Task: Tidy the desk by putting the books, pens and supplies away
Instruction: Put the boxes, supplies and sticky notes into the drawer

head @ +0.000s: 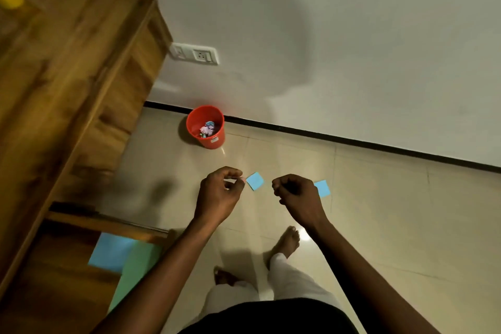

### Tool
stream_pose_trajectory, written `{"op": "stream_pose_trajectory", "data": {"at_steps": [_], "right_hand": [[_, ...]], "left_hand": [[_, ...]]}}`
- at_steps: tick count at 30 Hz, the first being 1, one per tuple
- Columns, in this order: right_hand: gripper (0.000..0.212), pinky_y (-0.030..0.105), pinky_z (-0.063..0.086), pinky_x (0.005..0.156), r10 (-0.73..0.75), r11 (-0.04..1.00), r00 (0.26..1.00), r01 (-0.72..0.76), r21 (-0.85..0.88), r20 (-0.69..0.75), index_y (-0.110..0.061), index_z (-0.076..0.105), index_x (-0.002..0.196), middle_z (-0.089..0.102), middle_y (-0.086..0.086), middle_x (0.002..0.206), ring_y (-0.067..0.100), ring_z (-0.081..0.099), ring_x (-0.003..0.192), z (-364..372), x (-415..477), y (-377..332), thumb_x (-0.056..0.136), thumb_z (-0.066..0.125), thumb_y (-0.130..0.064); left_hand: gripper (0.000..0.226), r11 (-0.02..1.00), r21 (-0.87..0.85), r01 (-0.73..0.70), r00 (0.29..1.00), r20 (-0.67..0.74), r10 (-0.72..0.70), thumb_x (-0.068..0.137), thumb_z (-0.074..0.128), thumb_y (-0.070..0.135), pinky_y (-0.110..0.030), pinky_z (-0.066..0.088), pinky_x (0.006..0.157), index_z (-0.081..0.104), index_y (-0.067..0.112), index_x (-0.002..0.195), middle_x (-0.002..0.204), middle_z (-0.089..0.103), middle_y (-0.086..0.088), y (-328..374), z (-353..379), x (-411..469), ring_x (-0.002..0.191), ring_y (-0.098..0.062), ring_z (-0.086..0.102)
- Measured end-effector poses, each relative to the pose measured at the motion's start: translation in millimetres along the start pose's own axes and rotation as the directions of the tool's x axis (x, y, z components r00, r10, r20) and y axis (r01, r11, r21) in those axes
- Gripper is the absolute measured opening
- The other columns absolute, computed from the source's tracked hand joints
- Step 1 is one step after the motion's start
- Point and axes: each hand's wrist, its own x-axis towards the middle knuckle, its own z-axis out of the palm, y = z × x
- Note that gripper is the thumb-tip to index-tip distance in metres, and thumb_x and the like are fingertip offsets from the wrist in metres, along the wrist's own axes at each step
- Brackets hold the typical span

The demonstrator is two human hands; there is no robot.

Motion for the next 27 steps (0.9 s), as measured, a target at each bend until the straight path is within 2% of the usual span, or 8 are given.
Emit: {"op": "stream_pose_trajectory", "data": {"at_steps": [3, 6, 11, 14, 17, 20, 23, 27], "right_hand": [[0.010, 0.047, 0.060, 0.085, 0.075, 0.997, 0.997, -0.074, 0.027, -0.028, -0.028, 0.075, 0.087, 0.076, -0.011, 0.084, 0.009, 0.072, 0.083, -27.0, 29.1, 29.4, 0.089, 0.066, -0.028], [0.010, 0.043, 0.061, 0.086, 0.148, 0.988, 0.988, -0.146, 0.052, -0.046, -0.028, 0.074, 0.087, 0.075, -0.013, 0.085, 0.007, 0.071, 0.084, -47.0, 62.5, 61.2, 0.089, 0.065, -0.024], [0.011, 0.019, 0.050, 0.073, 0.218, 0.976, 0.974, -0.217, 0.029, -0.067, -0.029, 0.073, 0.090, 0.075, -0.014, 0.087, 0.002, 0.066, 0.076, -60.8, 118.4, 117.2, 0.090, 0.065, -0.021], [0.011, 0.008, 0.044, 0.070, 0.246, 0.969, 0.967, -0.246, 0.007, -0.070, -0.026, 0.074, 0.096, 0.075, -0.015, 0.092, -0.004, 0.066, 0.084, -55.6, 157.1, 161.5, 0.092, 0.066, -0.019], [0.011, 0.000, 0.041, 0.068, 0.264, 0.964, 0.962, -0.266, -0.013, -0.074, -0.025, 0.074, 0.097, 0.075, -0.015, 0.095, -0.011, 0.065, 0.086, -41.8, 193.1, 208.7, 0.093, 0.066, -0.020], [0.012, 0.000, 0.041, 0.069, 0.264, 0.962, 0.963, -0.267, -0.056, -0.054, -0.024, 0.074, 0.101, 0.075, -0.014, 0.097, -0.007, 0.066, 0.087, -19.1, 229.8, 261.6, 0.093, 0.066, -0.020], [0.013, 0.007, 0.045, 0.075, 0.252, 0.962, 0.967, -0.254, -0.098, -0.032, -0.024, 0.074, 0.103, 0.075, -0.014, 0.097, 0.000, 0.068, 0.091, 4.7, 261.9, 313.7, 0.093, 0.067, -0.021], [0.016, -0.002, 0.039, 0.069, 0.257, 0.956, 0.966, -0.252, -0.149, 0.010, -0.027, 0.074, 0.108, 0.072, -0.018, 0.098, -0.005, 0.064, 0.090, 41.1, 298.6, 384.1, 0.096, 0.065, -0.022]], "left_hand": [[0.012, 0.999, 0.037, 0.034, 0.998, 0.060, -0.036, 0.088, 0.073, 0.031, -0.008, 0.048, 0.066, 0.074, 0.030, 0.099, 0.098, 0.074, 0.017, 1.4, 46.6, 22.7, 0.079, 0.004, 0.067], [0.013, 0.995, 0.075, 0.068, 0.992, 0.100, -0.075, 0.087, 0.072, 0.029, -0.014, 0.051, 0.071, 0.074, 0.029, 0.100, 0.100, 0.074, 0.014, -1.0, 95.6, 50.7, 0.080, 0.000, 0.068], [0.014, 0.983, 0.153, 0.106, 0.988, 0.094, -0.121, 0.087, 0.072, 0.026, -0.027, 0.058, 0.080, 0.074, 0.024, 0.100, 0.098, 0.074, 0.010, -30.2, 172.3, 112.6, 0.079, -0.006, 0.070], [0.016, 0.969, 0.203, 0.137, 0.983, 0.096, -0.159, 0.086, 0.072, 0.024, -0.031, 0.059, 0.085, 0.074, 0.023, 0.101, 0.100, 0.075, 0.008, -75.4, 218.1, 151.2, 0.082, -0.010, 0.071], [0.019, 0.956, 0.251, 0.153, 0.978, 0.098, -0.183, 0.086, 0.071, 0.020, -0.024, 0.054, 0.084, 0.073, 0.020, 0.105, 0.105, 0.074, 0.006, -127.1, 253.6, 181.1, 0.088, -0.014, 0.071], [0.023, 0.947, 0.280, 0.157, 0.978, 0.092, -0.189, 0.086, 0.071, 0.018, -0.018, 0.048, 0.081, 0.071, 0.017, 0.110, 0.109, 0.072, 0.004, -184.5, 287.8, 212.2, 0.097, -0.014, 0.069], [0.033, 0.929, 0.350, 0.117, 0.977, 0.127, -0.171, 0.088, 0.071, 0.021, -0.026, 0.052, 0.087, 0.066, 0.018, 0.120, 0.118, 0.068, 0.002, -245.6, 318.4, 242.6, 0.105, -0.015, 0.065], [0.041, 0.905, 0.417, 0.085, 0.972, 0.164, -0.167, 0.090, 0.069, 0.026, -0.034, 0.053, 0.097, 0.060, 0.019, 0.130, 0.127, 0.063, 0.001, -326.0, 356.7, 289.0, 0.116, -0.017, 0.061]]}}
